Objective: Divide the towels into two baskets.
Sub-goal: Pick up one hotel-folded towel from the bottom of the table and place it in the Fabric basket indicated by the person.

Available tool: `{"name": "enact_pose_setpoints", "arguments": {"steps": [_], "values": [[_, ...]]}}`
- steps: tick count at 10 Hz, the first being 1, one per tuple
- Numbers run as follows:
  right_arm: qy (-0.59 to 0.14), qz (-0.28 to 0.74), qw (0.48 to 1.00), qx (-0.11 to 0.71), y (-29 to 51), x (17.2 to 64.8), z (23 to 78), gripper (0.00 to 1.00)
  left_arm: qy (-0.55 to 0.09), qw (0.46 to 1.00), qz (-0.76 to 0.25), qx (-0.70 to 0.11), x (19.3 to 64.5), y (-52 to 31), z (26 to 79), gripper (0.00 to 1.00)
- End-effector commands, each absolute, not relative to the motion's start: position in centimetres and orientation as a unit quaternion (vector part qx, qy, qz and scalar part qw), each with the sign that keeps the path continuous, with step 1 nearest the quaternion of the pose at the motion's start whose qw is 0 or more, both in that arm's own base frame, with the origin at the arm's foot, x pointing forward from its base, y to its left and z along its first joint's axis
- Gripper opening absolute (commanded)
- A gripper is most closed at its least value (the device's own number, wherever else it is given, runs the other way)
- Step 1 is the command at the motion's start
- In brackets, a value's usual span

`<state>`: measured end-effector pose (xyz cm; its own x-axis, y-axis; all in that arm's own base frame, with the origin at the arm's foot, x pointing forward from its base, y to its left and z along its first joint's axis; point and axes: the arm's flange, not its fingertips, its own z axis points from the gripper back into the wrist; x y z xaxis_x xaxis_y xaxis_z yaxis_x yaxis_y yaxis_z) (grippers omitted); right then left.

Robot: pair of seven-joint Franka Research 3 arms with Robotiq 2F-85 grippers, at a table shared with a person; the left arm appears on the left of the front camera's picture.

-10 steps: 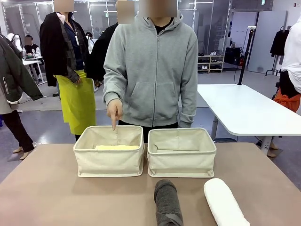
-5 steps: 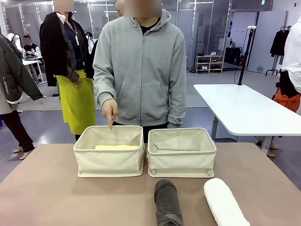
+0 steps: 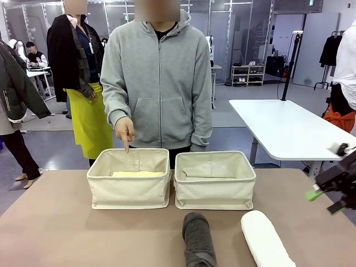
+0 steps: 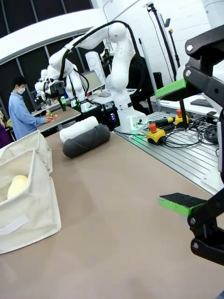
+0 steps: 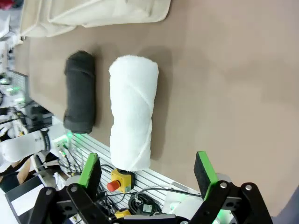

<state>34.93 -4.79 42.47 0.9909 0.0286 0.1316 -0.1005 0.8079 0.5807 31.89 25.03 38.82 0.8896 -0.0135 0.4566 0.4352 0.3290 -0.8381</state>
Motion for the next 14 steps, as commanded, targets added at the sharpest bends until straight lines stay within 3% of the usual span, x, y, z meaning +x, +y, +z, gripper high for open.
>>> {"name": "enact_pose_setpoints", "arguments": {"steps": [1,6,14], "values": [[-0.044,0.032,0.966,0.253,0.3,34.1,40.8,1.0,-0.188,0.795,-0.145,-0.558,31.5,25.2,39.2,1.0],[-0.027,0.044,0.982,0.179,8.1,34.1,37.2,1.0,-0.188,0.795,-0.145,-0.558,31.5,25.2,39.2,1.0],[-0.003,0.066,0.992,0.111,11.4,33.0,31.9,1.0,-0.188,0.795,-0.145,-0.558,31.5,25.2,39.2,1.0]]}}
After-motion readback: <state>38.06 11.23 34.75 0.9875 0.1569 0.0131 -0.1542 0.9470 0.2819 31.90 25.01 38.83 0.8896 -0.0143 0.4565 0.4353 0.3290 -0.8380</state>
